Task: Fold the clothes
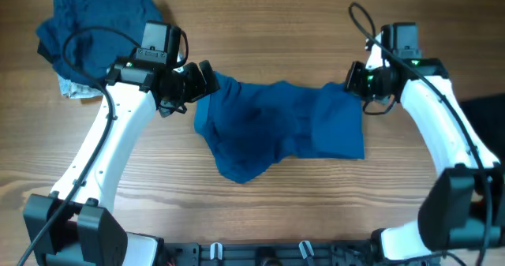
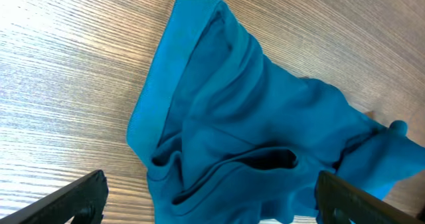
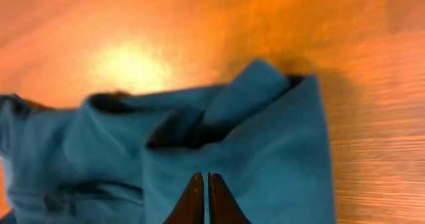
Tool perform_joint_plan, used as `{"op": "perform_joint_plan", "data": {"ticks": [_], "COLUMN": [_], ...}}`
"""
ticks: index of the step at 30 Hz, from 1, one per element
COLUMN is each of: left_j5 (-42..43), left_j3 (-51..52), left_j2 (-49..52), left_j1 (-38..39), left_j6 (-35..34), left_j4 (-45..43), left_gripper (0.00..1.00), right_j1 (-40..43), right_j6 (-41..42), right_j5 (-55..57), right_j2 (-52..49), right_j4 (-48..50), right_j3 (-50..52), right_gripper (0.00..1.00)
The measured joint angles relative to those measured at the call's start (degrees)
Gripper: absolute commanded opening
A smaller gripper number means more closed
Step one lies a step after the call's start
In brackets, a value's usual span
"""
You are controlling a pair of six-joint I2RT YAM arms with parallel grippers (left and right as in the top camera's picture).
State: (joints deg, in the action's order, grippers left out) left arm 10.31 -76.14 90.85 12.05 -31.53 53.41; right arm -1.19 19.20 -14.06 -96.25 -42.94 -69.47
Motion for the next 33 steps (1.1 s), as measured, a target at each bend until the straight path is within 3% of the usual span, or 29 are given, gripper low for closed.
{"op": "perform_joint_plan", "data": {"ticks": [10,17,20,24,28,33], "left_j5": [0.0,0.0,0.0,0.0,0.0,0.0], "left_j3": [0.0,0.0,0.0,0.0,0.0,0.0], "left_j2": [0.0,0.0,0.0,0.0,0.0,0.0], "left_j1": [0.0,0.0,0.0,0.0,0.0,0.0], "left_j6": [0.0,0.0,0.0,0.0,0.0,0.0], "left_j4": [-0.3,-0.3,-0.2,-0.3,-0.3,-0.2], "left_gripper": [1.0,1.0,1.0,1.0,1.0,1.0], "right_j1": [-3.2,-5.8,-5.2,-4.5,-4.5,-4.5], "right_j6": [0.2,0.5,0.5,-0.2,-5.0,-9.4], "right_j5": [-8.3,-7.9,-7.5,-7.5,-11.2,-15.3], "right_j2": [-7.5,-10.5,-8.4,2.0,8.0,4.2], "right_j4": [7.5,9.8,6.8,3.2,-1.4,0.9], "right_j3": [2.4,2.4,2.4,2.4,1.9,7.7], "right_gripper": [0.04,0.04,0.05,0.16,0.07,0.09]}}
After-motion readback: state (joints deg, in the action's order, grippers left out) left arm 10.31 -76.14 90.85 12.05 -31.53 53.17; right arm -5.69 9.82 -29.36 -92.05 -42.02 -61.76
